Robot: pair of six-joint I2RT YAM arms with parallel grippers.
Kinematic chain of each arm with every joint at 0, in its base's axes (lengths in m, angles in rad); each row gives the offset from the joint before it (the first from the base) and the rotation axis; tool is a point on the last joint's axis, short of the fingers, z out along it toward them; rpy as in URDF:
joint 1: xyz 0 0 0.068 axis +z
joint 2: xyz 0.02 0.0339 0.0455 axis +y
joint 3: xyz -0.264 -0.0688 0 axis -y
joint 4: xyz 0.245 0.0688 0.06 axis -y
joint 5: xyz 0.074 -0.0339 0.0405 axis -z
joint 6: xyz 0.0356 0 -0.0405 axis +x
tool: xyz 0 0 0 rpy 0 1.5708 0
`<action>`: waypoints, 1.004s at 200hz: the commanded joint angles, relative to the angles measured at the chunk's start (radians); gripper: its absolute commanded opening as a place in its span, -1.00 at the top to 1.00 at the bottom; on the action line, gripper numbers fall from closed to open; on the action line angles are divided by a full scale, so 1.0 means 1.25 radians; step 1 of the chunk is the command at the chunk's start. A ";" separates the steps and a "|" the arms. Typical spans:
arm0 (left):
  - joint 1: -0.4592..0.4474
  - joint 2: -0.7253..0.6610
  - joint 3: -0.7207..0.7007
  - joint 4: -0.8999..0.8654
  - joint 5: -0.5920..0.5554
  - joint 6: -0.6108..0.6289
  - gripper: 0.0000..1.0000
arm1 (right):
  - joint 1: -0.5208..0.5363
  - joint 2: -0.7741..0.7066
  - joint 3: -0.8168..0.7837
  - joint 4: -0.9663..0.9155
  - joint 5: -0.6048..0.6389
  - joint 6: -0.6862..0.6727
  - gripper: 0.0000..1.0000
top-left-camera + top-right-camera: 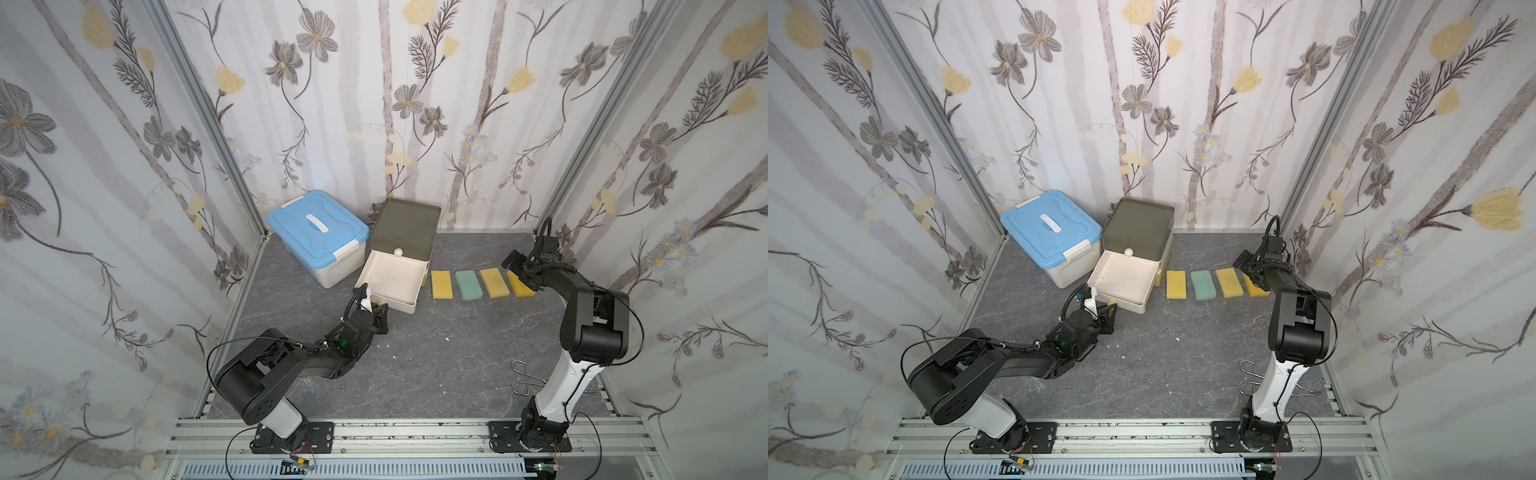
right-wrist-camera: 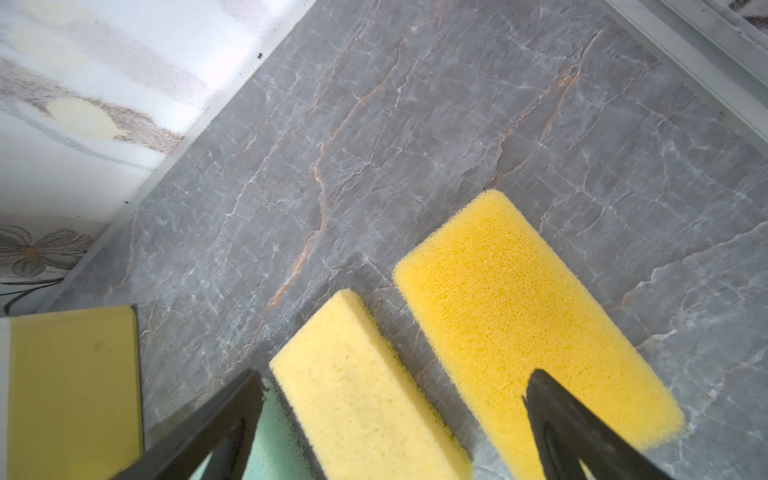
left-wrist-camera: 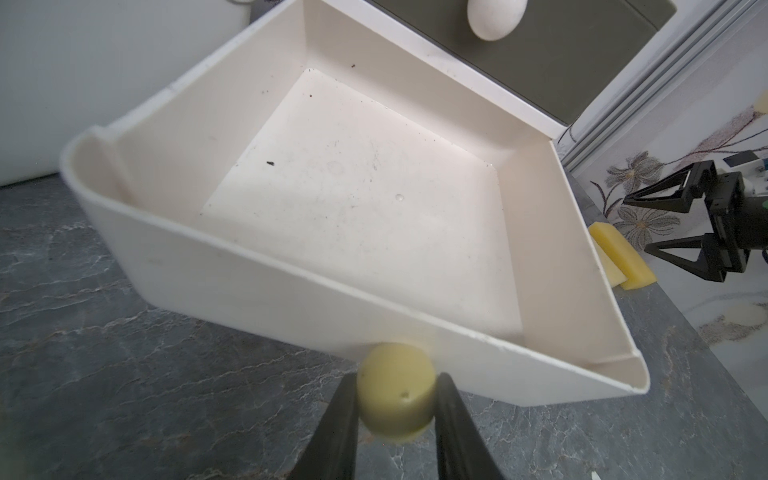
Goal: Take the sponge out of the drawer
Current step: Place the sponge at the center of the board, then close the drawer of the storage box.
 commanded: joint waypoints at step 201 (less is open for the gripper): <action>0.003 0.031 0.161 -0.106 0.043 0.101 0.62 | 0.308 -0.312 -0.065 0.021 0.094 -0.089 -0.98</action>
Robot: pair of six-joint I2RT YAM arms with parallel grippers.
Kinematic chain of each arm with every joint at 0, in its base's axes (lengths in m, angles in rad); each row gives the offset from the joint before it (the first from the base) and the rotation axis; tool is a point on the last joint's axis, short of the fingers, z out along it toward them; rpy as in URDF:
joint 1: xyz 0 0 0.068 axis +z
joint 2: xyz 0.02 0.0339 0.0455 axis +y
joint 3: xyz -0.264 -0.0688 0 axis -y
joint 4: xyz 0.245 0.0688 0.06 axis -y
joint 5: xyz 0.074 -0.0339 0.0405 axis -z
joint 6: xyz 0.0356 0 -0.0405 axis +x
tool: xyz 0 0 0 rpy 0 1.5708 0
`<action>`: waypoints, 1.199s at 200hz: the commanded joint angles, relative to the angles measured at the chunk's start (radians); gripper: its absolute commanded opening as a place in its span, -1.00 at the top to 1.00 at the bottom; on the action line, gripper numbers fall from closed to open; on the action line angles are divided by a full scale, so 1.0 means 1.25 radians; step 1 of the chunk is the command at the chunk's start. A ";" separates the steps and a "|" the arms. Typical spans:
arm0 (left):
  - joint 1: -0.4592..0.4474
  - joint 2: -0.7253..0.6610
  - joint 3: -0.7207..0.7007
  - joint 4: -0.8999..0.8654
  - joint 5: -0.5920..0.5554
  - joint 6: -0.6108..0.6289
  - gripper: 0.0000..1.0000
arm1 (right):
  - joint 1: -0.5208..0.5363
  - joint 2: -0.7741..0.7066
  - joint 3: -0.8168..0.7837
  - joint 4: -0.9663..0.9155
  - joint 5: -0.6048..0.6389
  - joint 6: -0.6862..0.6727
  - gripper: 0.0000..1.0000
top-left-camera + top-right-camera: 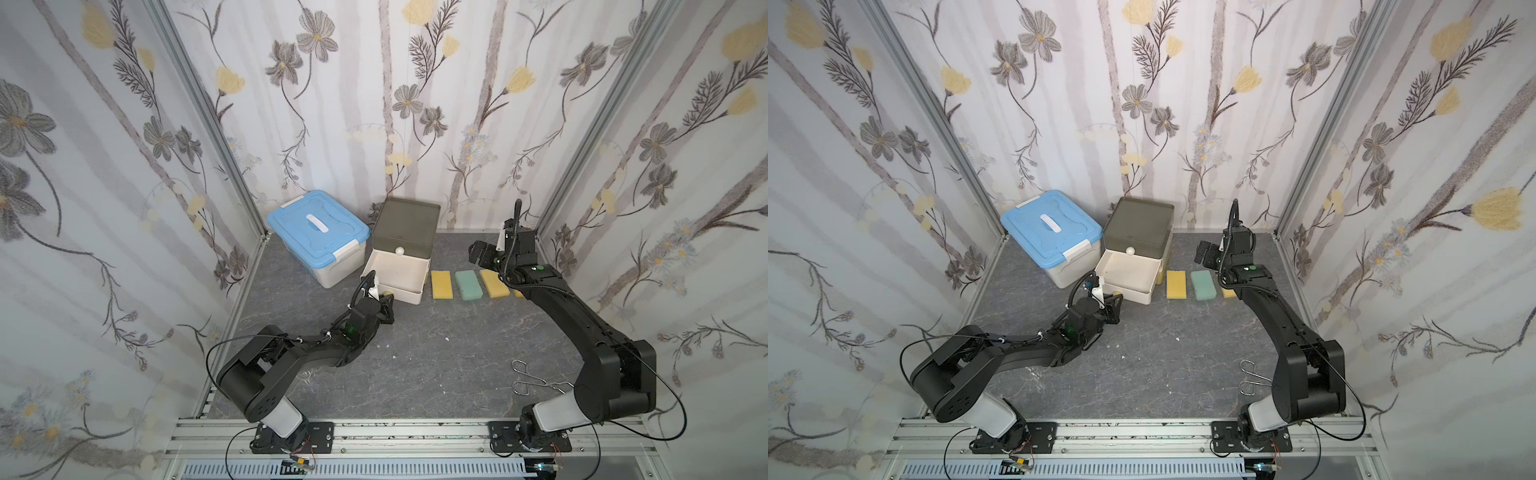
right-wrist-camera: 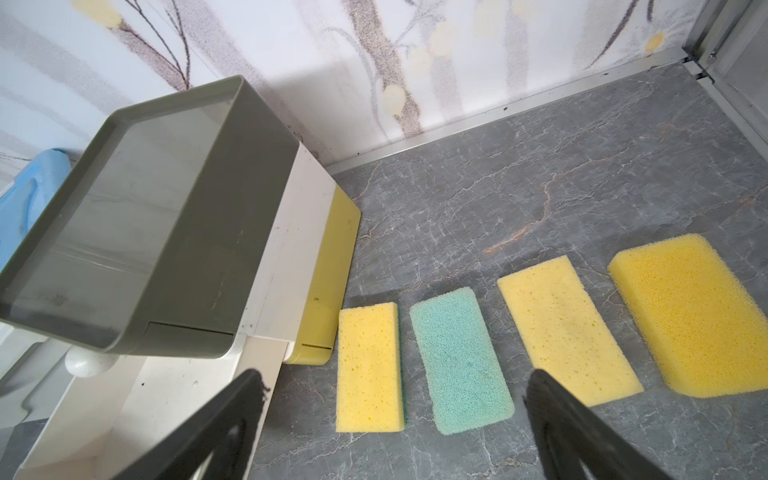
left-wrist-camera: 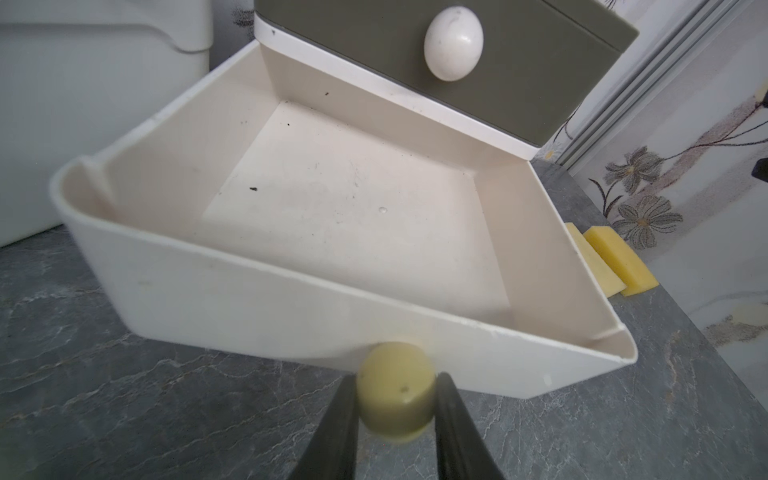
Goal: Take the sponge out of the drawer
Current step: Close the drawer of the storage box.
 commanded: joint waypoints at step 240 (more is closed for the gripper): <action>0.018 0.047 0.101 -0.018 0.034 0.065 0.61 | 0.175 0.431 0.506 -0.166 0.046 -0.116 -0.98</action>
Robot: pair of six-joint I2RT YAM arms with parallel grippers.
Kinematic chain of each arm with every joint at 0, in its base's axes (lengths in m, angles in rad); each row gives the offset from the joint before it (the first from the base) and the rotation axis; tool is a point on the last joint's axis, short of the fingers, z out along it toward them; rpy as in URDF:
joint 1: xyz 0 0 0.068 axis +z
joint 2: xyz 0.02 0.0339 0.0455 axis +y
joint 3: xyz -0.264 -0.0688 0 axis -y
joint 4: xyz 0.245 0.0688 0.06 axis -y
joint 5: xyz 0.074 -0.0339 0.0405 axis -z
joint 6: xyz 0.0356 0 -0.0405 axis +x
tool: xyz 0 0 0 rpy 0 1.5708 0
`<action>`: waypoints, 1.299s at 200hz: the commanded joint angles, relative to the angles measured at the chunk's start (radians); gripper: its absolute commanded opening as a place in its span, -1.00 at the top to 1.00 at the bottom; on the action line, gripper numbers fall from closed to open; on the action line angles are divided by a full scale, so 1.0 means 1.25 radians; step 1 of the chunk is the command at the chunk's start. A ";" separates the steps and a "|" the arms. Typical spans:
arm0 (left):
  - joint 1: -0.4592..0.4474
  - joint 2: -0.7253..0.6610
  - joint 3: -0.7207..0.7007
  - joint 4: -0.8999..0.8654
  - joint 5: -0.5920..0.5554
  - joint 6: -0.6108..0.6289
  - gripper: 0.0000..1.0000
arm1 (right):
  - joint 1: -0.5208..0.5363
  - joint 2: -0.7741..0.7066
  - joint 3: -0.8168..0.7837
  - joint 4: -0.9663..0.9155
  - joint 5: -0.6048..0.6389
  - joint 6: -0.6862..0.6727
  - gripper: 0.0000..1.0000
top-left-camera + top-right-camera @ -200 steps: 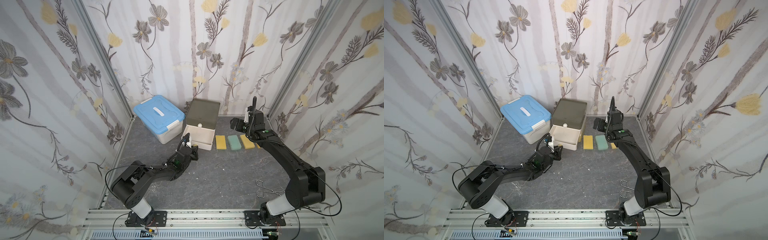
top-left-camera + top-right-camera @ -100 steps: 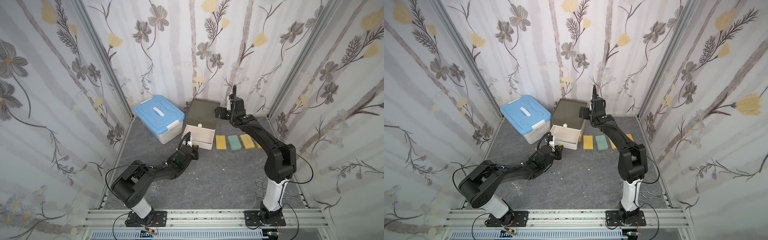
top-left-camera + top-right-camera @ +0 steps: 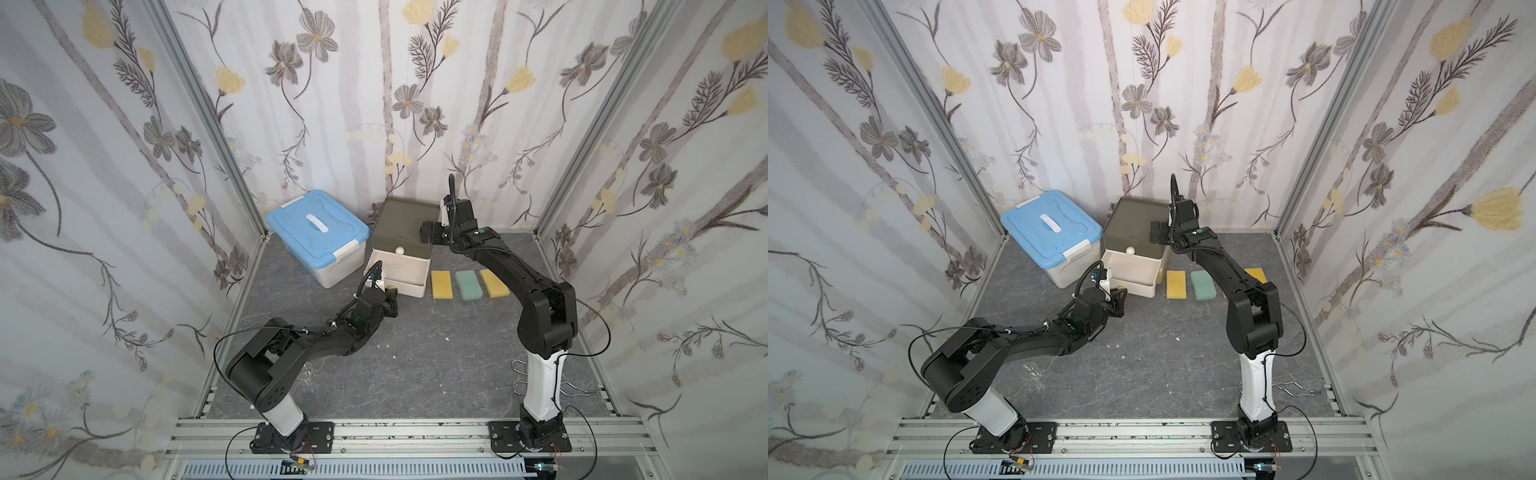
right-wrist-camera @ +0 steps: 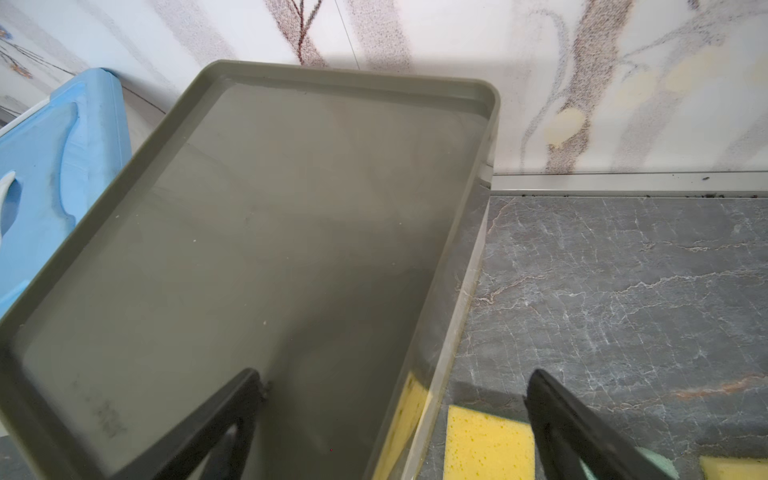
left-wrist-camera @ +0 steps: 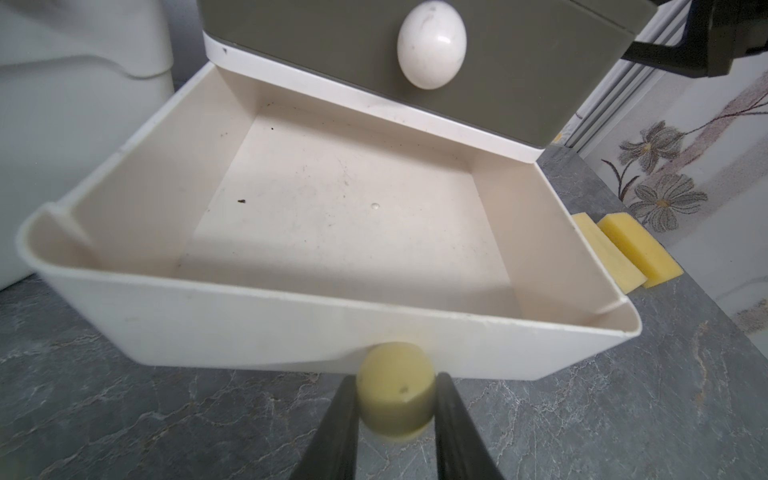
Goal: Take the sponge out of the drawer
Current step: Close the drawer of the storage box.
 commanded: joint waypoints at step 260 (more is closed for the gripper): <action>0.083 0.227 0.312 -0.003 0.127 0.013 0.62 | 0.028 -0.095 -0.160 -0.039 0.022 -0.053 -0.98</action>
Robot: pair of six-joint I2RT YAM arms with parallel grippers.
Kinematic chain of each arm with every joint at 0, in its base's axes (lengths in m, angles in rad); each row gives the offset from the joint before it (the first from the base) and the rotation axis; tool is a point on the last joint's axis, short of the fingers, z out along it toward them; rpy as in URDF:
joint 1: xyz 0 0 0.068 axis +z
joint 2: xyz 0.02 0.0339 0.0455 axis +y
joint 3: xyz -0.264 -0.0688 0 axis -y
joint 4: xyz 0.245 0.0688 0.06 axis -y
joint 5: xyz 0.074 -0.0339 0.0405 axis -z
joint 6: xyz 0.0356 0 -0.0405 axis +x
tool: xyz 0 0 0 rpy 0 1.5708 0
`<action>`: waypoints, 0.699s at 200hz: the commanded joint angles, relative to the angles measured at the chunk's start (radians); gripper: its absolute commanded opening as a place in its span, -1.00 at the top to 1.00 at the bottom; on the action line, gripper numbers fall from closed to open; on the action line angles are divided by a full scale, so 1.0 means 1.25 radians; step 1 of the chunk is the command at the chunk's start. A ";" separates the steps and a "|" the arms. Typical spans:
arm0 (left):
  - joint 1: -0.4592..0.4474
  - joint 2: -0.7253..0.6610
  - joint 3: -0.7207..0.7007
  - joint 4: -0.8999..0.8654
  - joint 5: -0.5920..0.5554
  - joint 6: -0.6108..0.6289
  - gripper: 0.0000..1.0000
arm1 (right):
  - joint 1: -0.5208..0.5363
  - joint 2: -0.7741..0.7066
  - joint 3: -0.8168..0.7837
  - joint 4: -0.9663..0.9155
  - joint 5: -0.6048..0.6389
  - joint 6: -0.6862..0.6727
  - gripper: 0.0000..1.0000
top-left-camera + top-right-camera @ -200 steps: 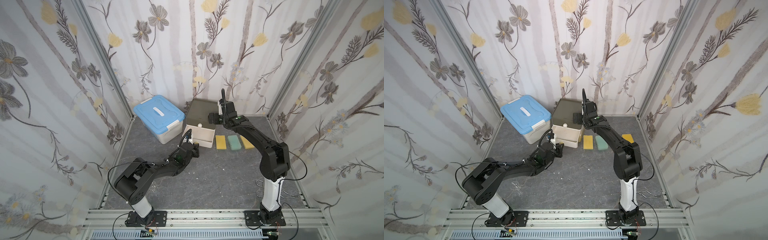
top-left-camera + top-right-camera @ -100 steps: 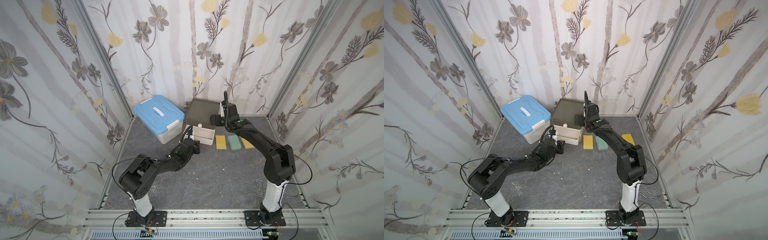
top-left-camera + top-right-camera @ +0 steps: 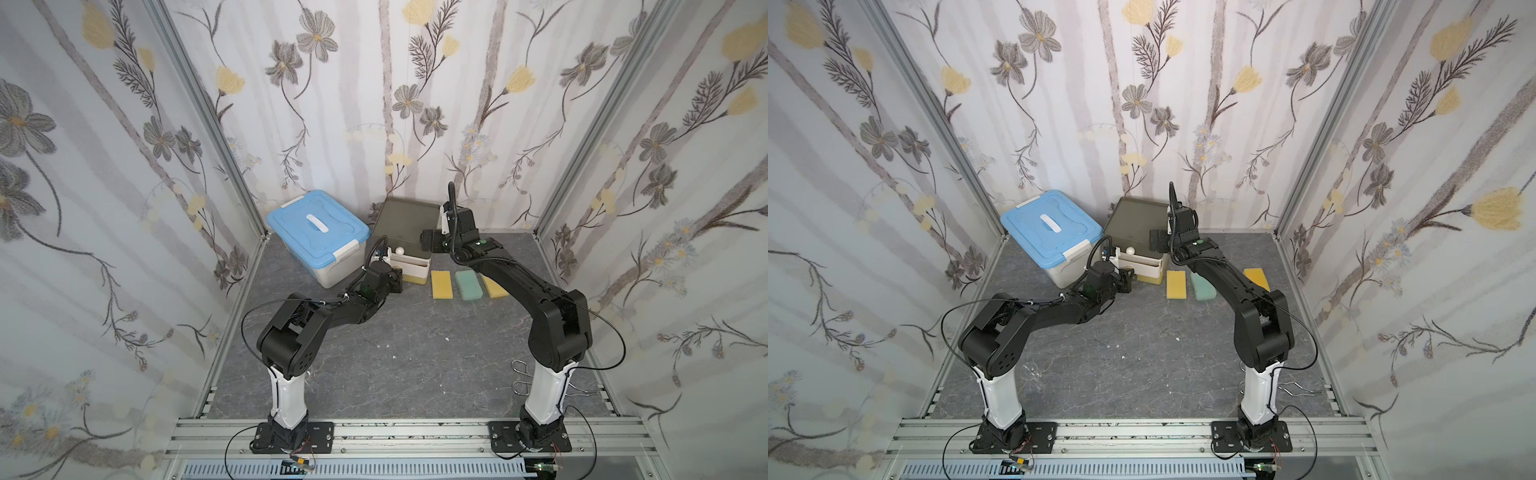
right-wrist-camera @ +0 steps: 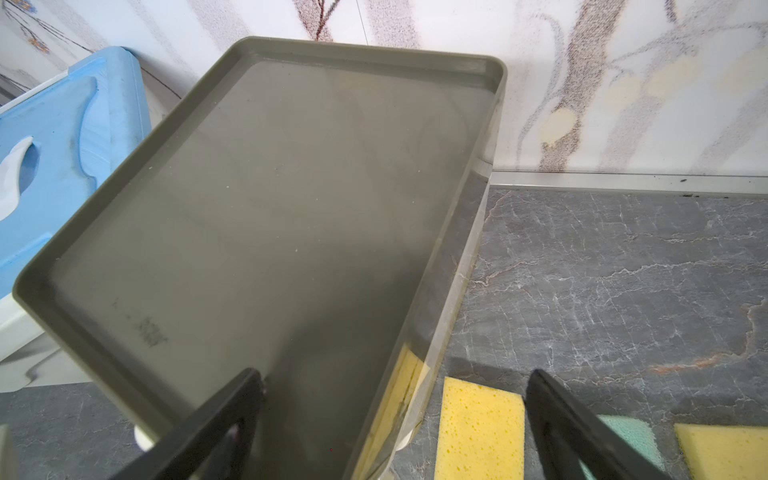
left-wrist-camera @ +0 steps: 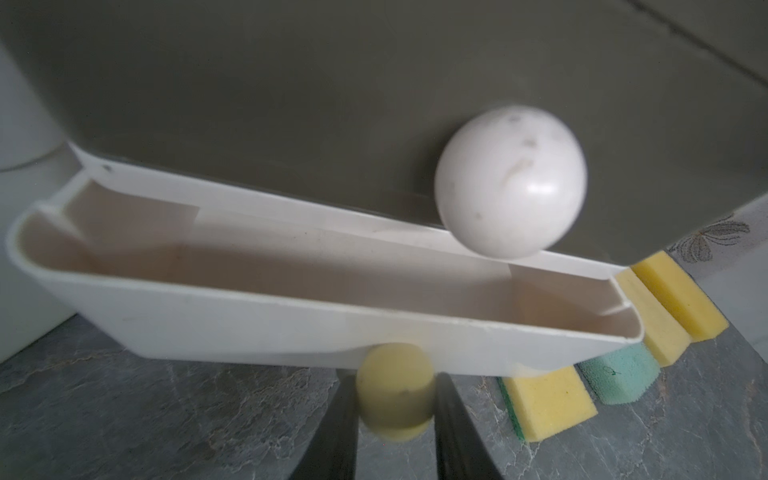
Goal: Take the sponge out of the drawer
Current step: Close the drawer of the storage box.
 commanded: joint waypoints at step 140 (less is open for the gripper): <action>0.003 0.053 0.054 0.145 0.043 -0.045 0.42 | 0.004 0.005 -0.010 -0.101 0.019 -0.027 -0.98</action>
